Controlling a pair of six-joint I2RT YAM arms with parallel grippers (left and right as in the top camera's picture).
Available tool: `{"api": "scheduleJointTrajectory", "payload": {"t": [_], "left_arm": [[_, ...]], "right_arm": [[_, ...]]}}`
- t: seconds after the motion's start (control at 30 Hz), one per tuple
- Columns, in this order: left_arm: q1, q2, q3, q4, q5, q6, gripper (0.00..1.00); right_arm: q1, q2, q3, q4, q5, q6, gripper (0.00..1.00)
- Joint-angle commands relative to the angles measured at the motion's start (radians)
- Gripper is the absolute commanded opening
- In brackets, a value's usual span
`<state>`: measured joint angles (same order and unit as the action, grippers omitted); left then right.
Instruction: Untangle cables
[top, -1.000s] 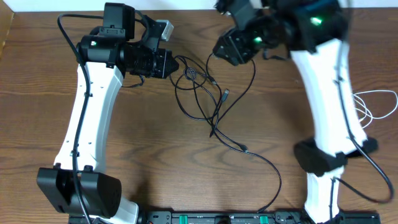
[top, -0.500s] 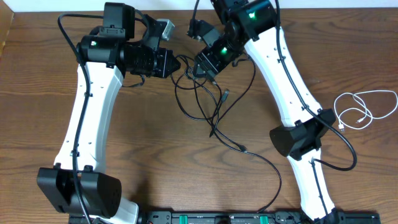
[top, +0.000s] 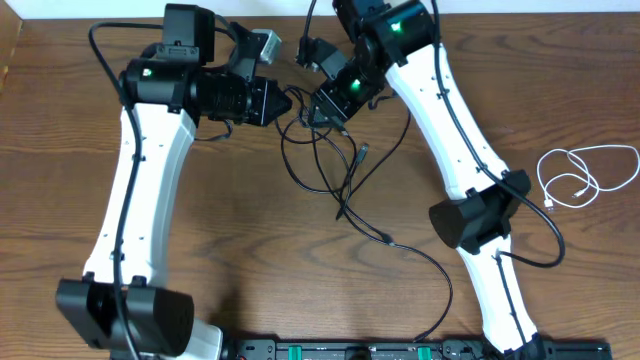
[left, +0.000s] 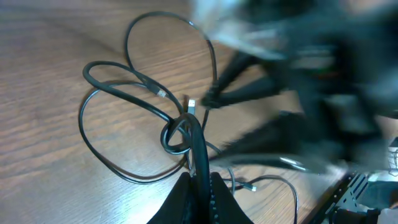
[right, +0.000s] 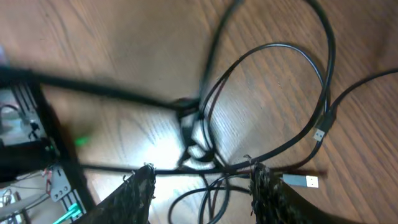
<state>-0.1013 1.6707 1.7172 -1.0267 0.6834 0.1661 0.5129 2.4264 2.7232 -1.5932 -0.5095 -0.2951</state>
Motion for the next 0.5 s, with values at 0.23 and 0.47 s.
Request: {"api": "scheduleJointTrajectory", "payload": {"t": [0.23,0.47], "left_arm": [[0.0,-0.092,0.011,-0.003,0.069,0.043,0.07],[0.0,-0.092,0.011,-0.003,0.069,0.043,0.08]], "right_arm": [[0.004,0.047,-0.003,0.03,-0.085,-0.043,0.47],[0.006,0.047,-0.003,0.035,-0.117,-0.06,0.47]]}}
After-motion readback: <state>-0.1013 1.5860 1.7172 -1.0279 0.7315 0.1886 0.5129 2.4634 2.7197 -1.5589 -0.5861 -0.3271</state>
